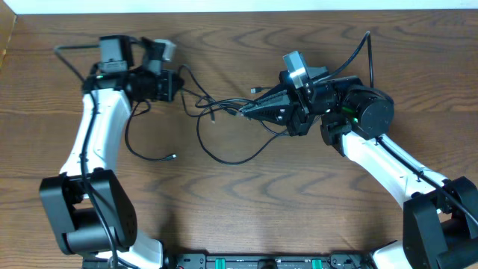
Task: Untangle cables
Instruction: 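Pull the left gripper out to the left, stretching the black cable, then move the right gripper up-right, drawing the black cable toward the far corner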
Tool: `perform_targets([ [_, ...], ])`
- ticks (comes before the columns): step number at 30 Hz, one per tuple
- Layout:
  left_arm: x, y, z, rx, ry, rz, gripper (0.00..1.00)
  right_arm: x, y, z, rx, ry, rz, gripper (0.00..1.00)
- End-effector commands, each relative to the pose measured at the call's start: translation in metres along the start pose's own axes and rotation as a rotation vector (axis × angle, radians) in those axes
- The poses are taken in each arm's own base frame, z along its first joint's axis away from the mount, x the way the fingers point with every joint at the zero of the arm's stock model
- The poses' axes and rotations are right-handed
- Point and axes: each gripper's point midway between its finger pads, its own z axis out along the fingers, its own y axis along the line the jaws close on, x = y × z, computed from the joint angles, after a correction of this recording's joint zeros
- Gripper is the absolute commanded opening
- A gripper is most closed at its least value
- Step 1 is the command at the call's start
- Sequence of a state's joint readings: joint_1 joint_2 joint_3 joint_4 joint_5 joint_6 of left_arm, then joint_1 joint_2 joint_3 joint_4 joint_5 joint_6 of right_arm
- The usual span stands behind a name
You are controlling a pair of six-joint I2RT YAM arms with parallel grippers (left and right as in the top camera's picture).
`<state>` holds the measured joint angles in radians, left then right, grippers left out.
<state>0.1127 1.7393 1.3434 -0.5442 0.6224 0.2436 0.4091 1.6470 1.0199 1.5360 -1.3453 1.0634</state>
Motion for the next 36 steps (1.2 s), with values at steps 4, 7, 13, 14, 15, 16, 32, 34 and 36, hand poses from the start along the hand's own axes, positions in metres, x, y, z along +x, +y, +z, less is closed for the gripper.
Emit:
perform_targets([
  [4,0.005,0.015,-0.012,0.04,-0.011,-0.226,0.08,-0.005,0.001,0.001,0.007,0.007,-0.005,0.01],
  [7,0.007,0.019,-0.014,0.034,-0.01,-0.27,0.08,0.002,-0.018,-0.006,0.061,0.012,0.118,0.01],
  [13,0.008,0.031,-0.019,-0.001,-0.016,-0.407,0.08,0.021,-0.072,-0.04,0.265,-0.034,0.465,0.01],
  [14,0.01,0.037,-0.02,-0.023,-0.017,-0.459,0.08,0.023,-0.076,-0.045,0.284,-0.036,0.495,0.01],
  [15,0.014,0.052,-0.025,-0.078,-0.023,-0.581,0.08,0.027,-0.082,-0.058,0.316,-0.042,0.538,0.01],
  [16,0.015,0.057,-0.028,-0.092,-0.031,-0.628,0.08,0.027,-0.084,-0.062,0.324,-0.043,0.546,0.01],
  [32,0.026,0.061,-0.046,0.015,-0.014,-1.17,0.08,0.049,-0.118,-0.102,0.524,-0.08,0.641,0.01],
  [34,0.026,0.061,-0.046,0.017,-0.014,-1.174,0.08,0.067,-0.13,-0.117,0.622,-0.09,0.735,0.01],
  [36,0.027,0.062,-0.046,0.009,-0.017,-1.175,0.08,0.084,-0.139,-0.134,0.721,-0.104,0.834,0.01],
])
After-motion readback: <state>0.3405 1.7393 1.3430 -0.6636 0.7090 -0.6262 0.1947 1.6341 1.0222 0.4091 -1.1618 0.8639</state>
